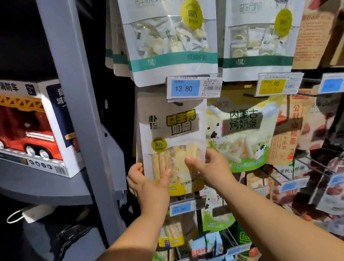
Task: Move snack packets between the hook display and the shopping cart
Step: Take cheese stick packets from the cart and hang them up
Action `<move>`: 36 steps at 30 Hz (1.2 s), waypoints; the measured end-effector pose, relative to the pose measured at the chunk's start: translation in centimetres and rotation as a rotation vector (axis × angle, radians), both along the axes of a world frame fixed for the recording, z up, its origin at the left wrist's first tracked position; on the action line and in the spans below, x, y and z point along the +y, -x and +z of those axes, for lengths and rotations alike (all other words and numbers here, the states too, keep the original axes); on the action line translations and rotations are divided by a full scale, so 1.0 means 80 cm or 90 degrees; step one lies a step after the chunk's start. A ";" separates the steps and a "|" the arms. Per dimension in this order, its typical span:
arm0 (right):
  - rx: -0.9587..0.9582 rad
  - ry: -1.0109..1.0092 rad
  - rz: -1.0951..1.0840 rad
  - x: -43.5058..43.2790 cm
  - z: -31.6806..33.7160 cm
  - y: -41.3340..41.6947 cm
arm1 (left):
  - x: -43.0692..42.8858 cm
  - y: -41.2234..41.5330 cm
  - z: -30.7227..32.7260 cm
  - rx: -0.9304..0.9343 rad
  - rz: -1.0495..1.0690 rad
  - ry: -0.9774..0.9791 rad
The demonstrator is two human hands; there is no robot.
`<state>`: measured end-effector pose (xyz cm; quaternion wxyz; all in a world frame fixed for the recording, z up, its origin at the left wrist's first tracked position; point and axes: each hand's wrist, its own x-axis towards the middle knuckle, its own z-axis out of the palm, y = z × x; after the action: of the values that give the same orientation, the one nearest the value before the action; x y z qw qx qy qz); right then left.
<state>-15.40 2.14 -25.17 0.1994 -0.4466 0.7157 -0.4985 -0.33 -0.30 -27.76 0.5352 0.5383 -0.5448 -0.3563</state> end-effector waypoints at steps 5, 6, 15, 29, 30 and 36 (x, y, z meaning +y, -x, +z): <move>0.007 -0.025 -0.043 0.022 -0.012 0.007 | 0.013 -0.001 -0.005 -0.052 0.008 0.223; 0.003 -0.025 -0.053 0.029 -0.014 0.008 | 0.013 0.001 -0.008 -0.071 0.005 0.256; -0.028 -0.069 -0.179 0.128 -0.055 0.048 | 0.055 0.076 -0.038 -0.181 -0.365 0.247; -0.150 -0.238 -0.587 0.460 -0.190 0.130 | 0.269 0.242 -0.196 -0.558 -0.856 0.237; -0.168 -0.240 -0.603 0.480 -0.200 0.135 | 0.279 0.250 -0.202 -0.586 -0.856 0.255; -0.219 -0.311 -0.610 0.584 -0.243 0.172 | 0.303 0.293 -0.233 -0.769 -0.854 0.224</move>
<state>-29.15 48.85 -44.62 0.1624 0.0755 0.8903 -0.4187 -23.78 23.98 -46.42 -0.0850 0.1153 -0.9763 -0.1625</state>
